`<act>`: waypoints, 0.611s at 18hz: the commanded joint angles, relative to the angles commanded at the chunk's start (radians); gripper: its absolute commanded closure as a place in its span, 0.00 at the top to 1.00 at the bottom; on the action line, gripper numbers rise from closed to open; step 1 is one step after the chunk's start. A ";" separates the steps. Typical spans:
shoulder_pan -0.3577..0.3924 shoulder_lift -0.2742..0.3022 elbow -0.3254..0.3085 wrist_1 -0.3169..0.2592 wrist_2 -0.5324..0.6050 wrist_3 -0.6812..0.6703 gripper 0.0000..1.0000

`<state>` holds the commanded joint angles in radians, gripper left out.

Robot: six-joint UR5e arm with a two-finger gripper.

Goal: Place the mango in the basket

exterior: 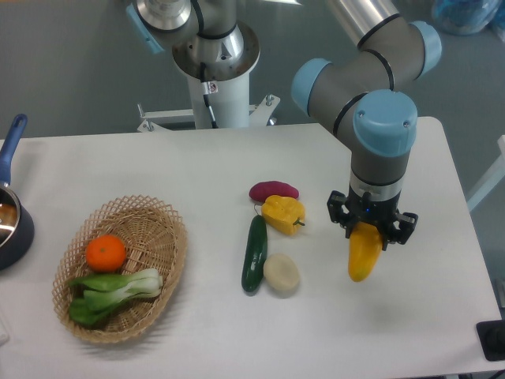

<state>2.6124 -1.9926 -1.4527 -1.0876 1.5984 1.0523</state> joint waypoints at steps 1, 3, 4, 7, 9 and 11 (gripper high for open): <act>0.000 0.000 0.000 0.000 0.002 0.000 0.66; 0.000 0.000 0.000 0.000 0.002 0.000 0.66; 0.000 0.000 0.000 0.000 0.000 0.000 0.66; -0.002 0.002 0.003 -0.002 0.002 0.000 0.66; -0.008 0.003 0.002 -0.002 0.003 0.000 0.64; -0.014 0.002 -0.003 -0.002 0.000 -0.009 0.62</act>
<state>2.5986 -1.9911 -1.4557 -1.0891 1.5984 1.0432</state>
